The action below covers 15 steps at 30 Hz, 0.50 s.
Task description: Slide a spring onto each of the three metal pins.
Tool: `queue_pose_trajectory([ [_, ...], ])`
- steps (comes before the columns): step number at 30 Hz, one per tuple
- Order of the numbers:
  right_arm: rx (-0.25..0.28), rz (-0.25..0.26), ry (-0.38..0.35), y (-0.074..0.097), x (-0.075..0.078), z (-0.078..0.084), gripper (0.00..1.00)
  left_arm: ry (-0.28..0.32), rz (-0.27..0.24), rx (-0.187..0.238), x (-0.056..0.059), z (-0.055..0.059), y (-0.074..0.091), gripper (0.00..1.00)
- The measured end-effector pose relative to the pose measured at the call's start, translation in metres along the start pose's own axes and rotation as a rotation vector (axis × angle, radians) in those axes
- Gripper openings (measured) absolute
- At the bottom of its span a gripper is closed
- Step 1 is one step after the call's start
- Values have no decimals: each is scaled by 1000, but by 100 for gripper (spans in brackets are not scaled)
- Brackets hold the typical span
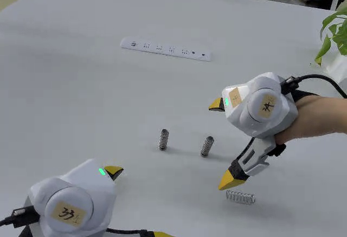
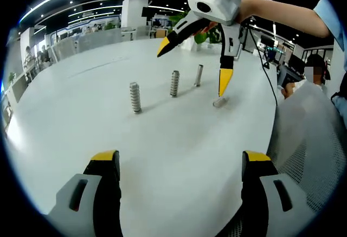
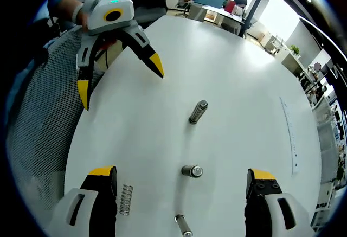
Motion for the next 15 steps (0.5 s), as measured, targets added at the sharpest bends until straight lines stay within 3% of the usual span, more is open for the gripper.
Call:
queue_pose_trajectory([
  [7, 36, 32, -52, 15, -13, 7, 99, -2, -3, 24, -3, -8, 1, 91],
  [15, 99, 107, -129, 33, -26, 15, 99, -20, 4, 12, -4, -14, -3, 92],
])
Point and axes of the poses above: the centre of the closed fingertips' face, and the gripper's own axes: y roughly backward along the fingers, x roughly to its right, z roughly out of its underside, the point moved 8 cm from there along y, roughly backward along the fingers, and after that the axes turned 13 degrees about y, right-handed, at the moved point
